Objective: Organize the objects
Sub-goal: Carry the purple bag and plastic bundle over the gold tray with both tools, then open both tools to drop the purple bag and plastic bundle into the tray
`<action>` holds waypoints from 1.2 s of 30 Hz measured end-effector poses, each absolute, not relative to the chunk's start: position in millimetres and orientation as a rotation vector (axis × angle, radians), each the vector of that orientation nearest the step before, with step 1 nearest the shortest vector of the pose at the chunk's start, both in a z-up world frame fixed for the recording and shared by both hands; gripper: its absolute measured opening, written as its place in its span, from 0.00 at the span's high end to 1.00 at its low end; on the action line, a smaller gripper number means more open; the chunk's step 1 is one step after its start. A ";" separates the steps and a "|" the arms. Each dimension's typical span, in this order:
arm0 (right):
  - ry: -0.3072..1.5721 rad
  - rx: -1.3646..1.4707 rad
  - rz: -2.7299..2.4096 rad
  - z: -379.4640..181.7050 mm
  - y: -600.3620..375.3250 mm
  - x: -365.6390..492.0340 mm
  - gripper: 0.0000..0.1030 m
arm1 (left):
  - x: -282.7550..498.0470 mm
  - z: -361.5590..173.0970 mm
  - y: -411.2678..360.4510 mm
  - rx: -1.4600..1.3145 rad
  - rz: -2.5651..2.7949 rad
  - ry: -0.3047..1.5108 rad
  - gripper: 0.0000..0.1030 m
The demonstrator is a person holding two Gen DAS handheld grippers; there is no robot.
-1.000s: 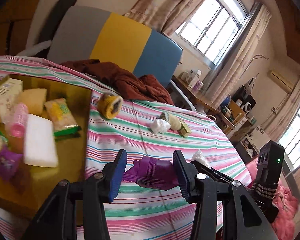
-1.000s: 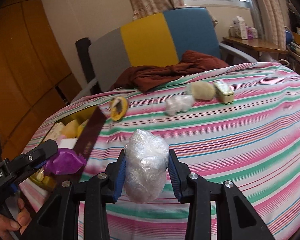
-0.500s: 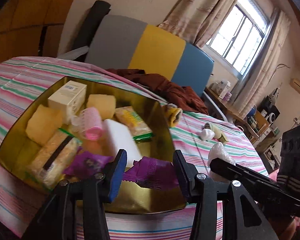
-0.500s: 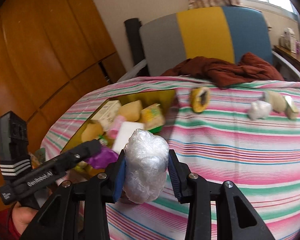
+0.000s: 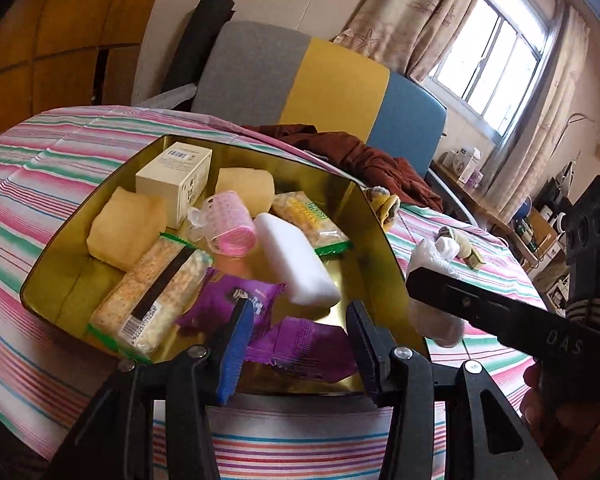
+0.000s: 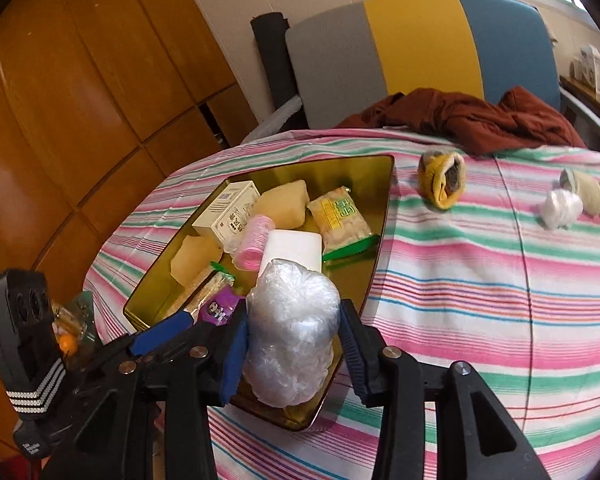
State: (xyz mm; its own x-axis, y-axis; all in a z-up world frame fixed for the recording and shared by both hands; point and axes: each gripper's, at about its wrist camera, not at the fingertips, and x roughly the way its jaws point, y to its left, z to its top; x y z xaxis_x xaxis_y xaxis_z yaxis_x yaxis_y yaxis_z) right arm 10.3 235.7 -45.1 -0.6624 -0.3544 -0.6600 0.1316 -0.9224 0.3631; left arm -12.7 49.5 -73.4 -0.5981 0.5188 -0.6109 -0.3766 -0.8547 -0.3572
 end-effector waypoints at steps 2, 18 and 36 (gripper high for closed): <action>-0.422 1.129 -2.618 -46.1 237.6 11.3 0.56 | -13.2 -75.0 47.7 -1.020 2.428 -0.264 0.54; -0.399 1.075 -2.627 -39.3 234.6 13.1 0.40 | -3.5 -52.4 19.8 -0.919 2.607 -0.435 0.00; -0.536 1.113 -2.713 -48.5 291.4 25.2 0.40 | -3.9 -57.3 26.2 -0.978 2.596 -0.484 0.00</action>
